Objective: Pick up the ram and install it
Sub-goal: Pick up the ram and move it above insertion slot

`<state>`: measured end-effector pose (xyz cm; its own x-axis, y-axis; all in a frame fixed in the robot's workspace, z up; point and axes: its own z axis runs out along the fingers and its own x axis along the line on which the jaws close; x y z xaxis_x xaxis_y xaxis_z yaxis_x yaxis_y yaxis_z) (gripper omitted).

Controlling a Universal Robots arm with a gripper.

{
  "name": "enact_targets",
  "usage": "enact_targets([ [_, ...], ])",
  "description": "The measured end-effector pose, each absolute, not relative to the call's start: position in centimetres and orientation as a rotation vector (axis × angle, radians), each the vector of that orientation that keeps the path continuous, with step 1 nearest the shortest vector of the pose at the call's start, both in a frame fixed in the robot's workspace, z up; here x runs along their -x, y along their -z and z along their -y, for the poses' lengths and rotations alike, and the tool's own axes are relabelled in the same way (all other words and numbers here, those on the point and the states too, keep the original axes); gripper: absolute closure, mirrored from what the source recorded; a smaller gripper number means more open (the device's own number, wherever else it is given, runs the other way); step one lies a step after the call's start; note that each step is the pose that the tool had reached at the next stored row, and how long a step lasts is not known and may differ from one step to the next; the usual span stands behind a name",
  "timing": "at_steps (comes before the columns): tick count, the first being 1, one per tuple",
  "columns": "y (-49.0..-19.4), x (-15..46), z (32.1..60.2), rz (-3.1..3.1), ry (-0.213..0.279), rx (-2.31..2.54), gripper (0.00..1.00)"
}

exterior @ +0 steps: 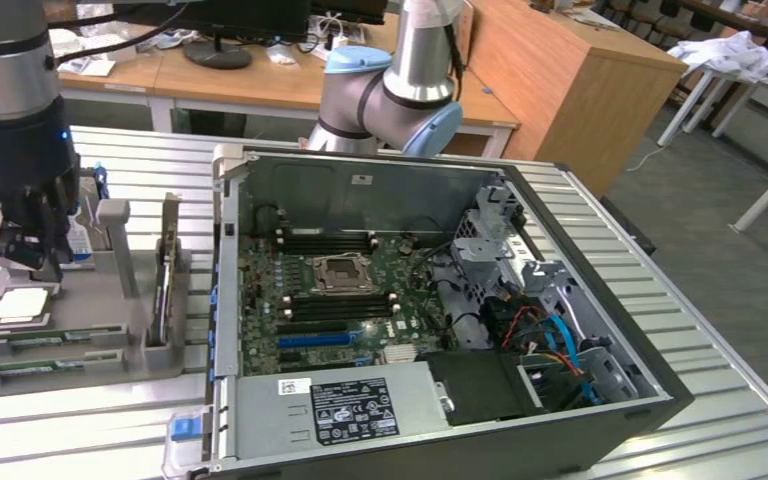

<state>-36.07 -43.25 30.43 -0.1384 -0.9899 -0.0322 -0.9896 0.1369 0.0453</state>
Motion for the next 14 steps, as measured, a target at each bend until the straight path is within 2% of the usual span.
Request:
enact_targets([
  [14,-27.9,36.1,43.3,2.342,0.087,-2.083,0.7],
])
